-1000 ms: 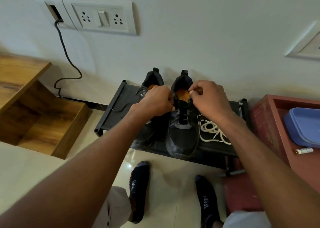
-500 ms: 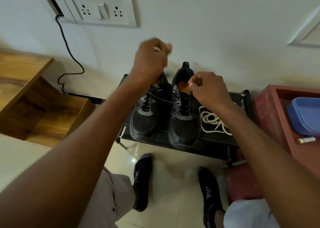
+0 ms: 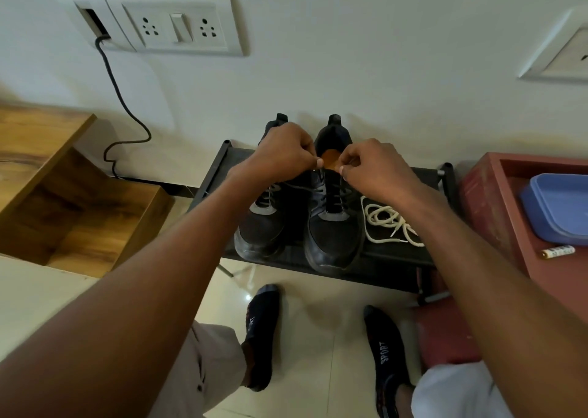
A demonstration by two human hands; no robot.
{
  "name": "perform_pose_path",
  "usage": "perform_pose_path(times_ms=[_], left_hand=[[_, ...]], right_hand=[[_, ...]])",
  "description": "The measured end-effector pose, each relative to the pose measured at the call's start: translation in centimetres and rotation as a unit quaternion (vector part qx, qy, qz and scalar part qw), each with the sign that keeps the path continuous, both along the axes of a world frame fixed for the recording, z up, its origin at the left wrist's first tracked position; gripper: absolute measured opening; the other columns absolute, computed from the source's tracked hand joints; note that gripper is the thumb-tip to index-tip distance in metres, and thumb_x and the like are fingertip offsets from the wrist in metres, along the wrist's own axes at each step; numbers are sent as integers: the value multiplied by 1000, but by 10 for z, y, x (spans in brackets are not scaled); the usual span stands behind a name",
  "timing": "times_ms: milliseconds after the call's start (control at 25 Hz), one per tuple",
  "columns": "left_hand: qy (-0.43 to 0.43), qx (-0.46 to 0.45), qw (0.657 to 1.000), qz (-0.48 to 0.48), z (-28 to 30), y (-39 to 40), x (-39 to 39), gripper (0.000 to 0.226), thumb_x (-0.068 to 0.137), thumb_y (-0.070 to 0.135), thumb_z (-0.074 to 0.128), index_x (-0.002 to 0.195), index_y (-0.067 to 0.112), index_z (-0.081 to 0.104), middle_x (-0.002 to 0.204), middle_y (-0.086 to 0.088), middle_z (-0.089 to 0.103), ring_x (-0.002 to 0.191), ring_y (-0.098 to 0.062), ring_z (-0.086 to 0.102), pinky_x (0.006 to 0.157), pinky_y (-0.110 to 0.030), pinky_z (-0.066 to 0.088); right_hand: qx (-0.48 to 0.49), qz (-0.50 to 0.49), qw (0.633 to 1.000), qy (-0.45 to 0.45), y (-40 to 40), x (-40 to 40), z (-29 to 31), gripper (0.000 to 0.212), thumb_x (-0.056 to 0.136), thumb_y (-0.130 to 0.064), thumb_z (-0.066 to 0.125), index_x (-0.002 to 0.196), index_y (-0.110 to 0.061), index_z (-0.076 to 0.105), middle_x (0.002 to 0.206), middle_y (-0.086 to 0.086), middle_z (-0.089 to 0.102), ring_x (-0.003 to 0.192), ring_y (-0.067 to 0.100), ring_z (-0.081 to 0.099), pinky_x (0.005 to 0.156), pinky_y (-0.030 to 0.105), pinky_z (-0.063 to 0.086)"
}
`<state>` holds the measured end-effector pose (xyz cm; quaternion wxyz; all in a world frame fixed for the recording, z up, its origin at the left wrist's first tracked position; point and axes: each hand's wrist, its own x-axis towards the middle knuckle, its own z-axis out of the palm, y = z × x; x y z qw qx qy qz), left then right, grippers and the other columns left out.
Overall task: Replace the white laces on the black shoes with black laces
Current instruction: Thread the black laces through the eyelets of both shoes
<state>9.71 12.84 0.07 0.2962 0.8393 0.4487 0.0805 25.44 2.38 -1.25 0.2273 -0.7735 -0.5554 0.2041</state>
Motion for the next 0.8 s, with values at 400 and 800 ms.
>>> perform_pose_path(times_ms=[400, 800], left_hand=[[27, 81, 996, 19, -6, 4, -16, 6, 92, 16, 71, 94, 16, 77, 86, 7, 65, 92, -18, 63, 70, -25, 40], [157, 115, 979, 57, -6, 5, -14, 20, 93, 33, 67, 85, 15, 62, 83, -5, 59, 79, -28, 59, 69, -37, 43]], right_hand=[[-120, 146, 978, -88, -3, -40, -15, 33, 108, -37, 49, 136, -32, 65, 122, 3, 71, 105, 25, 68, 92, 44, 56], [-75, -58, 992, -78, -8, -21, -3, 17, 91, -36, 74, 83, -21, 76, 82, 1, 74, 75, 25, 70, 75, 43, 63]])
